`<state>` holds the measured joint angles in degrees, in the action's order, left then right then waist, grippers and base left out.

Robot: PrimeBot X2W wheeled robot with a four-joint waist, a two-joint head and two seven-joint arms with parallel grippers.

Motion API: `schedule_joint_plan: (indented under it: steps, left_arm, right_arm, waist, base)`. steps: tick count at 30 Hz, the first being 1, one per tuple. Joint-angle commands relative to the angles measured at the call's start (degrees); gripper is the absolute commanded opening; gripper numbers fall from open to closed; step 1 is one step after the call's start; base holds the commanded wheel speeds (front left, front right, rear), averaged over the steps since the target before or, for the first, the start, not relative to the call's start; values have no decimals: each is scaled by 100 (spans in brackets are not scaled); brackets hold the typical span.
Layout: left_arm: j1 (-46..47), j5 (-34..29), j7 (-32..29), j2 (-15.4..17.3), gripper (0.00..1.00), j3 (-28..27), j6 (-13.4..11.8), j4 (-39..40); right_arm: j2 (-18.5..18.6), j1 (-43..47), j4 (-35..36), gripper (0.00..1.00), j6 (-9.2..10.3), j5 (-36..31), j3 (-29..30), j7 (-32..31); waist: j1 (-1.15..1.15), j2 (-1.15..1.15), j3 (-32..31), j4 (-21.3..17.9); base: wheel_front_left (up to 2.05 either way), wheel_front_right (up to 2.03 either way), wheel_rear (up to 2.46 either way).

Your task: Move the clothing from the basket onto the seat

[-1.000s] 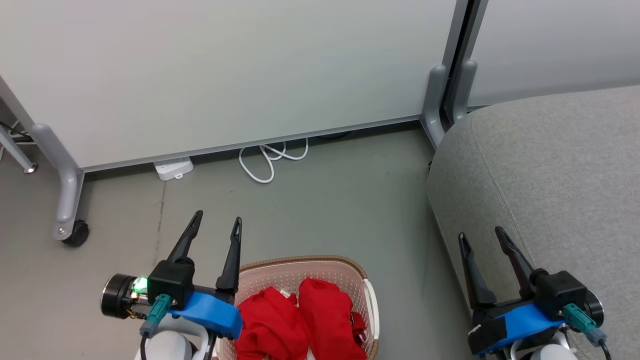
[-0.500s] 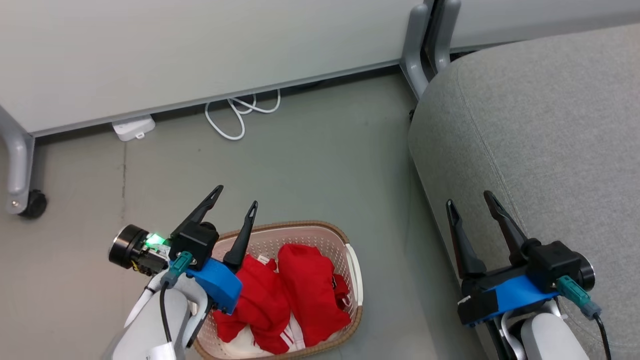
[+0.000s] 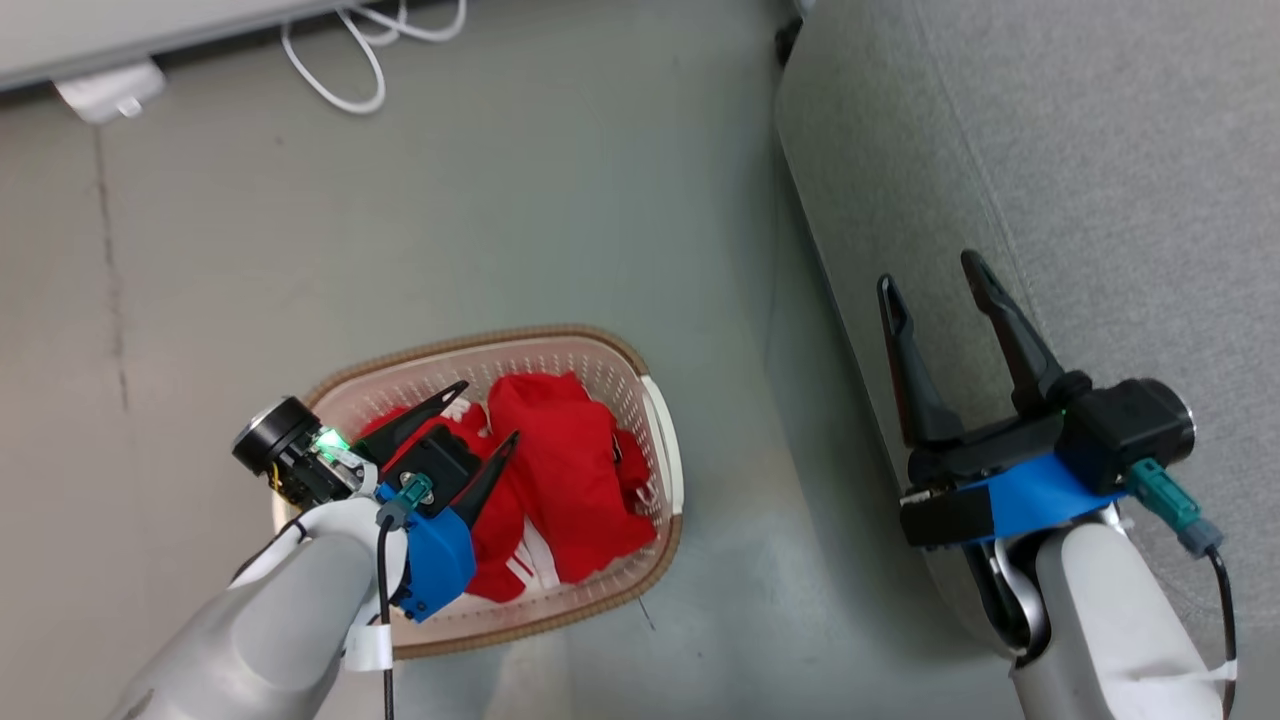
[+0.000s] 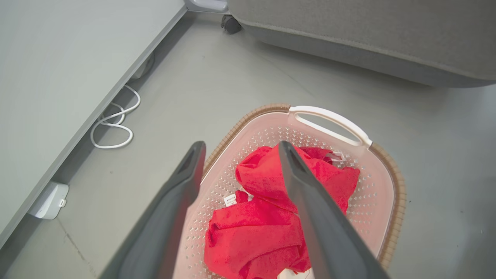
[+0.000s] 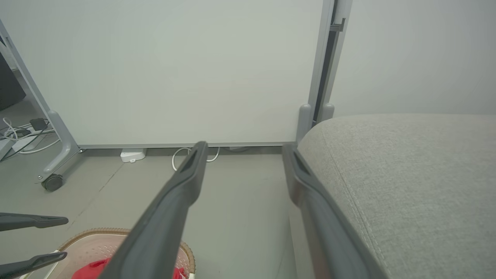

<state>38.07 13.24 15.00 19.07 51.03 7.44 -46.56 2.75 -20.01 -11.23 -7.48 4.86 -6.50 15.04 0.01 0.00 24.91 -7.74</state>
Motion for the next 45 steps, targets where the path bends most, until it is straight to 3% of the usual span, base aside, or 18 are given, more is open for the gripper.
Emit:
schedule_joint_plan:
  steps: [1, 5, 6, 14, 31, 45]
  left_arm:
    - [200, 87, 28, 71, 100, 211, 6, -130]
    - [476, 236, 28, 132, 100, 783, 6, -423]
    - [645, 345, 28, 178, 100, 1144, 6, -603]
    - [1181, 586, -60, 267, 100, 2128, 6, -1195]
    - [1797, -182, -999, 542, 100, 2246, 6, -1508]
    - [2403, -180, -1288, 538, 100, 2248, 6, -1832]
  right_arm:
    - [23, -140, 51, 100, -3, 18, -12, 22]
    - [24, -323, 121, 100, -3, 30, -20, 22]
    - [23, -400, 172, 100, -3, 36, -26, 22]
    - [23, -718, 313, 100, -3, 31, -80, 22]
    - [22, -1394, 753, 100, -3, -100, -88, 22]
    - [22, -1397, 1138, 100, -3, -158, -91, 22]
  waist:
    - [-1, 0, 376, -141]
    - [-1, 0, 636, -196]
    - [-1, 0, 819, -226]
    - [-1, 0, 1423, -308]
    - [-1, 0, 2798, -534]
    - [-1, 0, 3438, -582]
  base:
    - [0, 0, 0]
    - [0, 0, 0]
    - [0, 0, 0]
    - [0, 0, 0]
    - [0, 0, 0]
    - [0, 0, 0]
